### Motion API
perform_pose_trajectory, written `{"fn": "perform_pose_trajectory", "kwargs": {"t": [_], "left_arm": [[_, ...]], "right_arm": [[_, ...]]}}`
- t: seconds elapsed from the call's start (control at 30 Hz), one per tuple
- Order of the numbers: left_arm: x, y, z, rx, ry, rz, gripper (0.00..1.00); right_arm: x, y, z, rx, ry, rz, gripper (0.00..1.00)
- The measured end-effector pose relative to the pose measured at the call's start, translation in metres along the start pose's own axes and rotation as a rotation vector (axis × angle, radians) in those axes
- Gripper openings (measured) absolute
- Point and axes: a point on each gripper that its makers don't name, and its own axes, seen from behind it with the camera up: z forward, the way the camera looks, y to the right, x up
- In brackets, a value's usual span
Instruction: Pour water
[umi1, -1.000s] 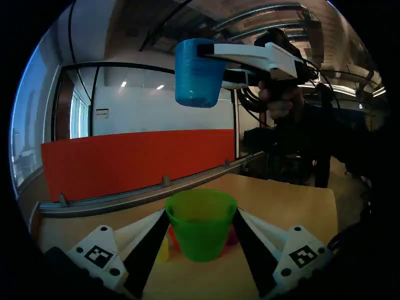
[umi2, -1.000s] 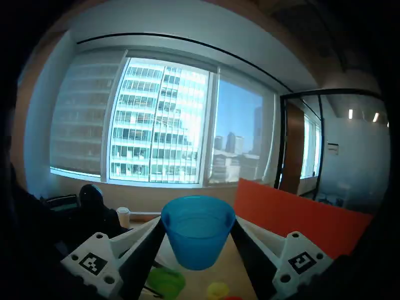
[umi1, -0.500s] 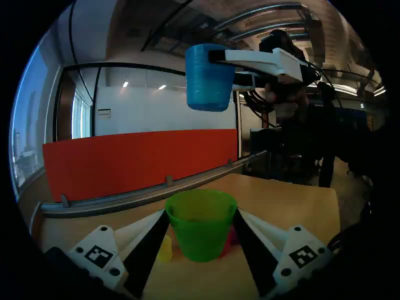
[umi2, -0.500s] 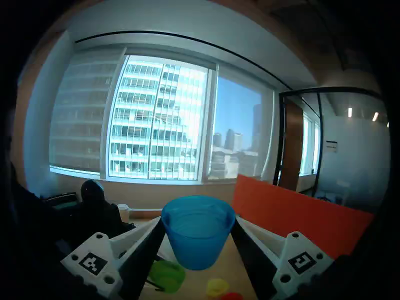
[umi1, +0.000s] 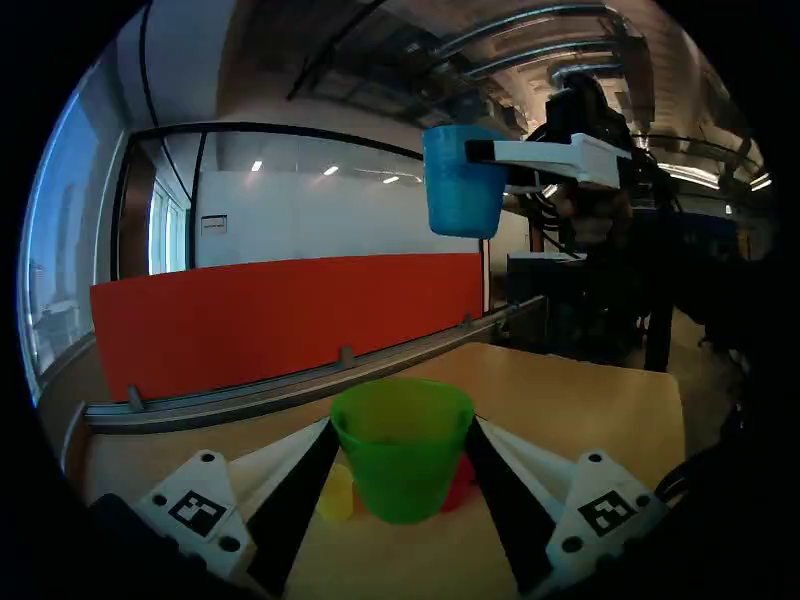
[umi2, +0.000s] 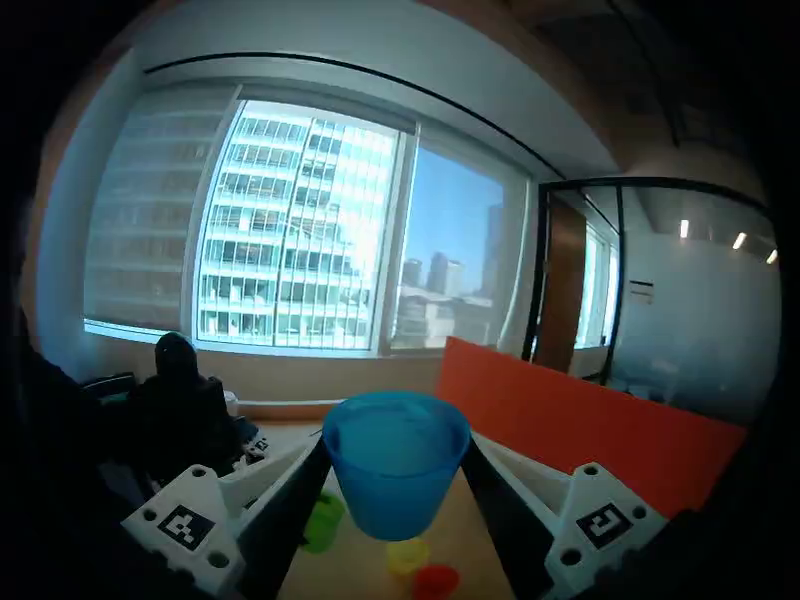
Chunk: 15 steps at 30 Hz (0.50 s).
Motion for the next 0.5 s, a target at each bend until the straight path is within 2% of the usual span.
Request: {"fn": "perform_pose_trajectory", "kwargs": {"t": [0.5], "left_arm": [[-0.003, -0.002, 0.002, 0.005, -0.010, 0.003, 0.86]], "right_arm": [[-0.008, 0.026, -0.034, -0.065, 0.016, 0.031, 0.90]]}}
